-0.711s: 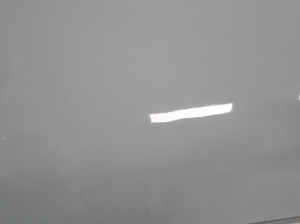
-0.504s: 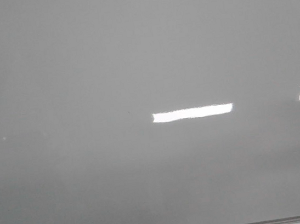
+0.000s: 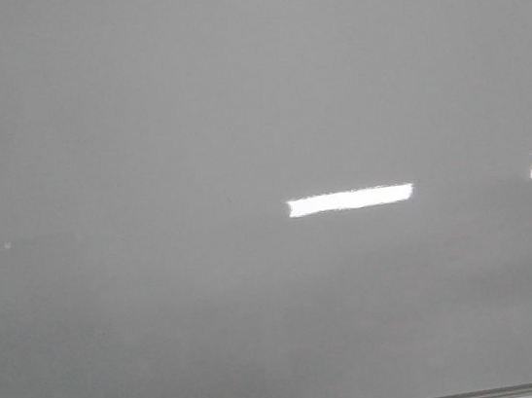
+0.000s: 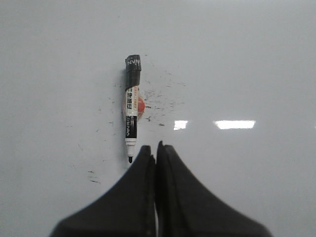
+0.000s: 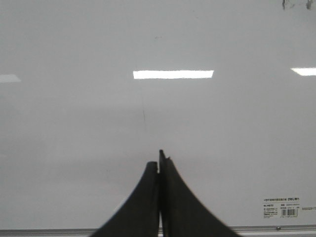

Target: Write number 8 on whiteboard

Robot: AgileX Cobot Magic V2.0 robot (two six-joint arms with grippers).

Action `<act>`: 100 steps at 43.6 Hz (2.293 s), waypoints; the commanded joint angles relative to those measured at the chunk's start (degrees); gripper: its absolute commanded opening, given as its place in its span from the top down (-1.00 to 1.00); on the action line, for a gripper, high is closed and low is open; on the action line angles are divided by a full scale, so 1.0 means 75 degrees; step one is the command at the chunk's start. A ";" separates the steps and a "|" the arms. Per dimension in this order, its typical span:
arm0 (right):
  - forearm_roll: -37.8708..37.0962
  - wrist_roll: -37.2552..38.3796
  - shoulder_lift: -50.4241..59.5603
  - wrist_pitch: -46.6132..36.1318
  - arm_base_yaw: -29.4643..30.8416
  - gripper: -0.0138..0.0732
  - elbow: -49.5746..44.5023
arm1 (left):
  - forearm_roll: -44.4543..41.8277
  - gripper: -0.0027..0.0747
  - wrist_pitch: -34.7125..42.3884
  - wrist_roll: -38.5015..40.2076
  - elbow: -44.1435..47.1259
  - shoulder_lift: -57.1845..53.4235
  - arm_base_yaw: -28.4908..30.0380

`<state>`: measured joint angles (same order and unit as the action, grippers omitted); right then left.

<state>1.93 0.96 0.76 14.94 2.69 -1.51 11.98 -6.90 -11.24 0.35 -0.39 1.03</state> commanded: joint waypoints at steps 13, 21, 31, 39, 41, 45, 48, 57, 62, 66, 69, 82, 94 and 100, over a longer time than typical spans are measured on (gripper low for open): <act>-0.0094 -0.0012 0.0113 -0.0729 -0.0026 0.84 0.0011 | 0.0016 0.98 0.0643 0.0078 0.0105 -0.0087 0.0002; -0.0094 -0.0012 0.0113 -0.0729 -0.0026 0.84 0.0011 | 0.0016 0.99 0.0703 0.0078 0.0105 -0.0087 0.0002; -0.0094 -0.0012 0.0113 -0.1128 -0.0026 0.84 0.0026 | 0.0030 0.99 0.0966 0.0078 0.0105 -0.0087 0.0002; -0.0094 -0.0012 0.0113 -0.0922 -0.0026 0.84 0.1002 | 0.0619 0.99 0.2517 0.0078 -0.0150 -0.0087 -0.0012; -0.0094 -0.0012 0.0106 -0.0706 -0.0026 0.84 0.1467 | 0.0619 0.99 0.2485 0.0078 -0.0425 -0.0087 -0.0013; -0.0087 -0.0012 -0.0128 0.0094 -0.0026 0.84 0.2518 | 0.0295 0.99 0.2156 0.0062 -0.1104 0.0032 -0.0013; -0.0087 -0.0012 -0.0606 0.0662 -0.0026 0.84 0.3314 | -0.0216 0.99 0.1450 0.0062 -0.1714 0.0317 -0.0013; -0.0102 -0.0018 -0.2341 0.1047 -0.0026 0.84 0.4422 | -0.0592 0.99 -0.0264 0.0062 -0.3045 0.2097 -0.0013; -0.0102 -0.0018 -0.2948 0.1008 -0.0026 0.84 0.4449 | -0.0592 0.98 -0.0326 0.0062 -0.3226 0.2960 -0.0013; -0.0102 -0.0018 -0.3153 0.1106 -0.0026 0.82 0.4449 | -0.0471 0.97 -0.0326 0.0062 -0.3239 0.3238 -0.0013; -0.0102 -0.0018 -0.3180 0.1073 -0.0026 0.66 0.4418 | -0.0434 0.82 -0.0343 0.0062 -0.3239 0.3279 -0.0013; -0.0102 -0.0018 -0.3180 0.1079 -0.0026 -0.53 0.4418 | -0.0357 -0.69 -0.0329 0.0062 -0.3239 0.3279 -0.0013; -0.0102 -0.0018 -0.3180 0.1062 -0.0026 -0.55 0.4418 | -0.0300 -0.72 -0.0658 0.0062 -0.3311 0.4239 0.0003; -0.0102 -0.0018 -0.3180 0.1078 -0.0026 -0.55 0.4418 | -0.0280 -0.72 -0.0816 0.0292 -0.3646 0.5848 0.0040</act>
<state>1.93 0.96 -22.38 27.24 2.36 29.86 9.11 -16.18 -10.98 -23.66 36.72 1.05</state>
